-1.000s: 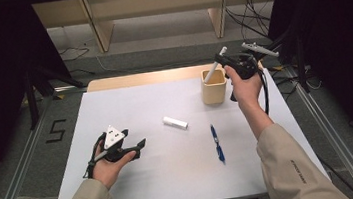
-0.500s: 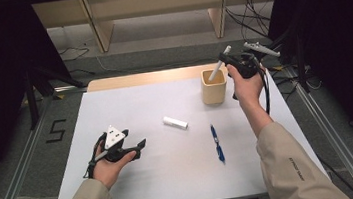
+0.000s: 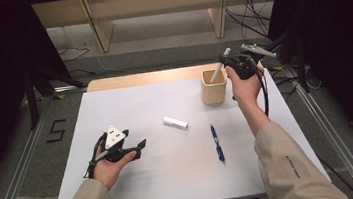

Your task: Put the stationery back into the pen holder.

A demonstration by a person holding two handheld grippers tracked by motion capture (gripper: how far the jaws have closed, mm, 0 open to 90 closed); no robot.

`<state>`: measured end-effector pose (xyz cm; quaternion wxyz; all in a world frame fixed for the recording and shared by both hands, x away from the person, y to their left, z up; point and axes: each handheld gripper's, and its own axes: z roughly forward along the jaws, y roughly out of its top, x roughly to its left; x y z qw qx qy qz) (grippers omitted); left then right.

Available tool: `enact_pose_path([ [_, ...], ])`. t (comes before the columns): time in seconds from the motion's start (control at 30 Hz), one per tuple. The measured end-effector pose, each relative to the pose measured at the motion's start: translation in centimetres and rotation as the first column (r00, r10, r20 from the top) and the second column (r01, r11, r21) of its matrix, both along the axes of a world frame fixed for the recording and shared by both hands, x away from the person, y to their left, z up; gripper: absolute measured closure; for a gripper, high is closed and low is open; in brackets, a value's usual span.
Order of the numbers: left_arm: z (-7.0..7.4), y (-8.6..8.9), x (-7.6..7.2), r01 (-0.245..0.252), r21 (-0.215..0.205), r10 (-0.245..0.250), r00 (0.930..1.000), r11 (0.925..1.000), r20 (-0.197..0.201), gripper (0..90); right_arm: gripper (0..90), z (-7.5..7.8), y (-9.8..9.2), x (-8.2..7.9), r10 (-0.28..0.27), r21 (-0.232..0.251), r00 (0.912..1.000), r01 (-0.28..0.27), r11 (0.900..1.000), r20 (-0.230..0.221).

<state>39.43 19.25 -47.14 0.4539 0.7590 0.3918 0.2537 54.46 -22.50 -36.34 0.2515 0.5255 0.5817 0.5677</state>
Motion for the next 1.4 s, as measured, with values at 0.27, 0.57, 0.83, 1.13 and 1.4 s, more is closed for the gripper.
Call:
enact_pose_path([
  [0.27, 0.0, 0.0, 0.0, -0.001, -0.003, 0.001, 1.0, 1.0, -0.002, 24.3, 78.6, -0.7, 0.3, 0.2, -0.005, -0.006, 0.9998, 0.005, 1.0, -0.02],
  [0.57, -0.1, 0.0, 0.0, -0.001, -0.001, 0.001, 1.0, 1.0, -0.005, 24.3, 78.5, -1.6, 0.6, 0.5, 0.002, -0.026, 0.9985, -0.003, 1.0, -0.054],
  [0.83, -0.1, 0.0, 0.0, -0.001, 0.0, 0.001, 1.0, 1.0, -0.005, 24.2, 77.6, -2.2, 1.0, 0.7, 0.014, -0.047, 0.9962, -0.018, 0.999, -0.086],
  [1.13, -0.2, -0.1, 0.0, 0.003, 0.005, -0.003, 1.0, 1.0, -0.005, 24.2, 61.5, -2.4, 0.8, 0.6, -0.001, -0.072, 0.9951, -0.006, 0.997, -0.099],
  [1.4, -0.2, -0.1, 0.0, 0.004, 0.007, -0.004, 1.0, 1.0, -0.006, 24.2, 44.8, -1.7, 0.5, -0.2, -0.028, -0.135, 0.9961, 0.016, 0.991, -0.084],
])
